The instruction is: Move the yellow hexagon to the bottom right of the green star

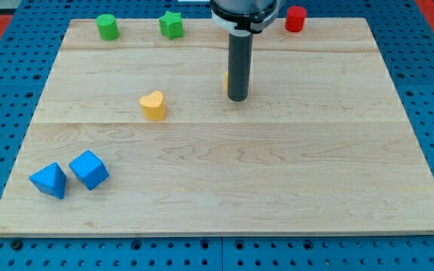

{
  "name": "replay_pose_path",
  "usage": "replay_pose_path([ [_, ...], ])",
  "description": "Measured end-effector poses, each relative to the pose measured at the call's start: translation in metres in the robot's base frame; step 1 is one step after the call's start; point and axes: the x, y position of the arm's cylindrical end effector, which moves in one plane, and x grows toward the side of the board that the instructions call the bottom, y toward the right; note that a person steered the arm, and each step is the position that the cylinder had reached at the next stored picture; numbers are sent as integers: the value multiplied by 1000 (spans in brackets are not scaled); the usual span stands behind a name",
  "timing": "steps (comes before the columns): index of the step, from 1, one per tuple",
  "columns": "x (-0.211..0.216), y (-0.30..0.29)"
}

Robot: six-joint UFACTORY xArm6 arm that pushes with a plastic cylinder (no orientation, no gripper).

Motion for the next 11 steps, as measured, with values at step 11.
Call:
replay_pose_path([
  [11, 41, 2],
])
